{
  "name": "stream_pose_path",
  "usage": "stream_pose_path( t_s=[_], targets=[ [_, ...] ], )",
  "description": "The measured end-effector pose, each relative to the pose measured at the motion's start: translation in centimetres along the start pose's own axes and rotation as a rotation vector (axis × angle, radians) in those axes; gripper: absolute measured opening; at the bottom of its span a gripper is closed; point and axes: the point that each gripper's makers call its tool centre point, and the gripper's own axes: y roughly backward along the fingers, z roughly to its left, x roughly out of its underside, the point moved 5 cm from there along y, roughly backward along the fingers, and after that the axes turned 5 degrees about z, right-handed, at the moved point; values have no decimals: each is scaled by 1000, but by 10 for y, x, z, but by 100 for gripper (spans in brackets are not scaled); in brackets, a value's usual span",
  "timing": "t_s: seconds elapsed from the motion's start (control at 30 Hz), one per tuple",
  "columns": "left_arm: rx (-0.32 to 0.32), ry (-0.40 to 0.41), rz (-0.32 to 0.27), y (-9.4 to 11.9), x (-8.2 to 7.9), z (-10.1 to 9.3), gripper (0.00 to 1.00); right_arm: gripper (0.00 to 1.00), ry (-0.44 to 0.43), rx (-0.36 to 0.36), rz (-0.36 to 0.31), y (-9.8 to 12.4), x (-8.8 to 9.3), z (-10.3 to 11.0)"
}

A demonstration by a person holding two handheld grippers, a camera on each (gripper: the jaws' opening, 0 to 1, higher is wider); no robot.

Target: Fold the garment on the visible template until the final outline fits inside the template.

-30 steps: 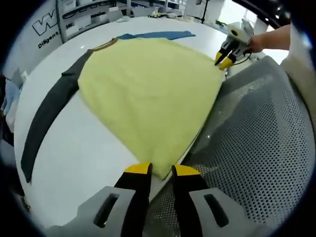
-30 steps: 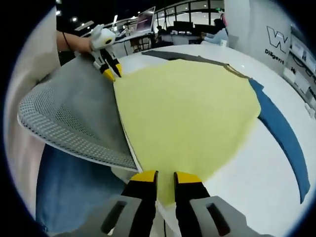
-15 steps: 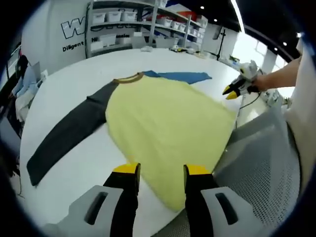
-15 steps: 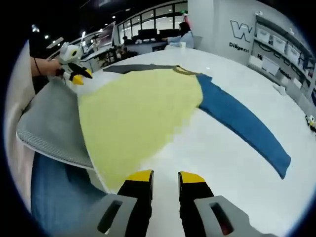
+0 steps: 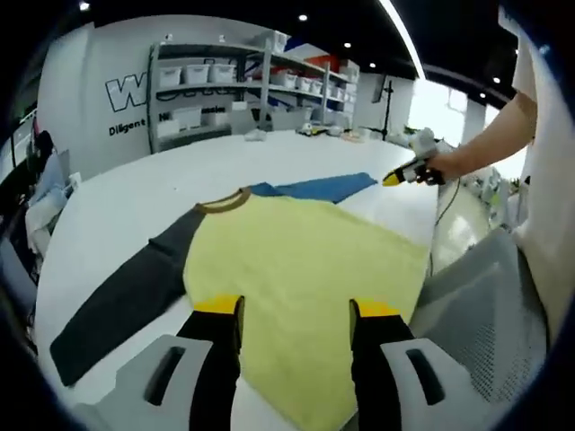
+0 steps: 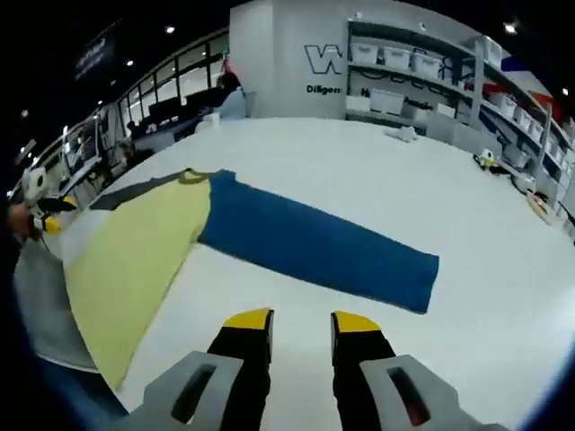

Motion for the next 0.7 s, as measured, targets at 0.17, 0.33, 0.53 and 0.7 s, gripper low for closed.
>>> stream_pose_path(
  t_s=[0.17, 0.33, 0.53, 0.7],
  targets=[
    [15, -3, 2, -5, -5, 0, 61, 20, -42, 62, 3, -12, -8, -30],
    [19, 6, 4, -12, -9, 0, 61, 21, -147, 154, -2, -20, -11, -60],
    [24, 18, 21, -19, -9, 1, 59, 22, -281, 236, 24, -30, -1, -84],
    [30, 28, 39, -25, -7, 2, 59, 21, -310, 264, 42, -33, 3, -72]
  ],
)
